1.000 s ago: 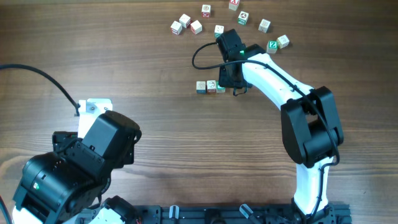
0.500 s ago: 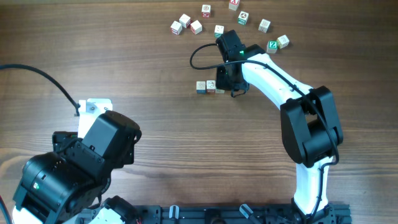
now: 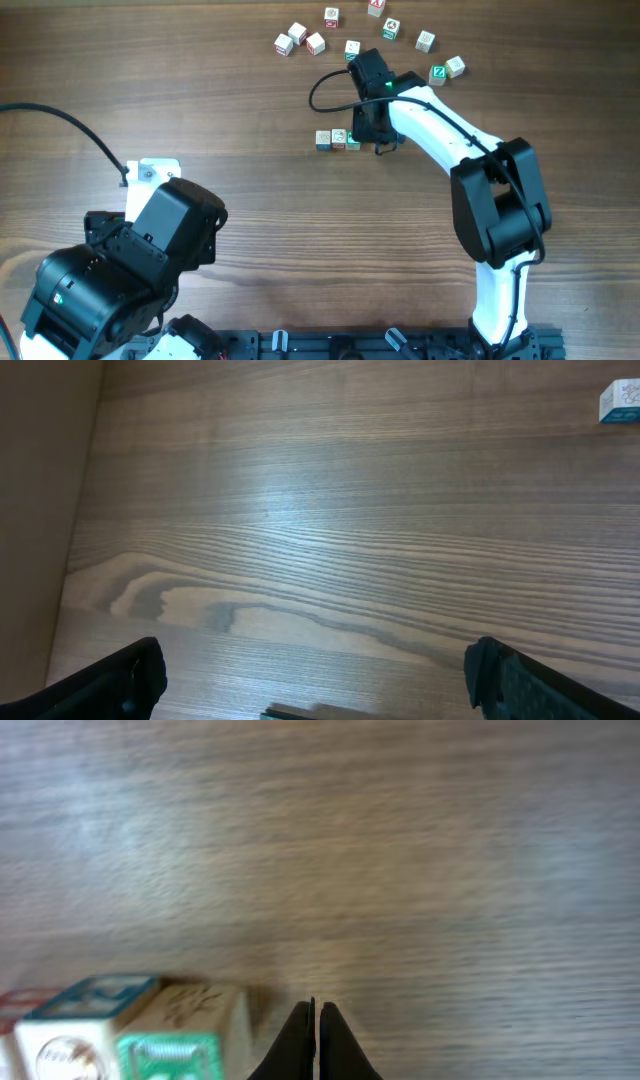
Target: Form a horizontal line
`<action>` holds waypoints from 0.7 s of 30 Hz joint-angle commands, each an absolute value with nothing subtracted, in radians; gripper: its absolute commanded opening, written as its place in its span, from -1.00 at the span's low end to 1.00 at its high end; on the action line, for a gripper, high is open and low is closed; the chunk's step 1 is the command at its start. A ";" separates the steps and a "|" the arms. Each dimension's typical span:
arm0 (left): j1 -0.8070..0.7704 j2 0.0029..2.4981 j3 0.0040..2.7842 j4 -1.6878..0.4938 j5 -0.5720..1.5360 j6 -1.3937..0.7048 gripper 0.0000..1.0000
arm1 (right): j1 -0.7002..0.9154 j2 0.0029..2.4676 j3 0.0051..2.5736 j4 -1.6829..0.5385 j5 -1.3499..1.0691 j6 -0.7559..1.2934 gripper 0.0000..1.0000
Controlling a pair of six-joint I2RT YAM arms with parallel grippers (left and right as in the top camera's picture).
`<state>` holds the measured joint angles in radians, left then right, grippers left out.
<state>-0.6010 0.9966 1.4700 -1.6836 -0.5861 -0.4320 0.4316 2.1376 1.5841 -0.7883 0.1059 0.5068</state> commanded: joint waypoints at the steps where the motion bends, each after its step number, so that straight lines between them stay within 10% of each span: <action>1: -0.598 0.994 1.472 -1.684 -0.592 -0.453 1.00 | 0.409 2.160 1.591 -0.756 0.133 0.491 -0.91; 21: -0.598 0.994 1.472 -1.684 -0.592 -0.453 1.00 | 0.420 2.170 1.589 -0.548 -0.279 0.395 -0.91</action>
<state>-0.6010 0.9966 1.4700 -1.6836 -0.5861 -0.4320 0.4049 2.1399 1.5845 -0.5446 -0.2241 0.4198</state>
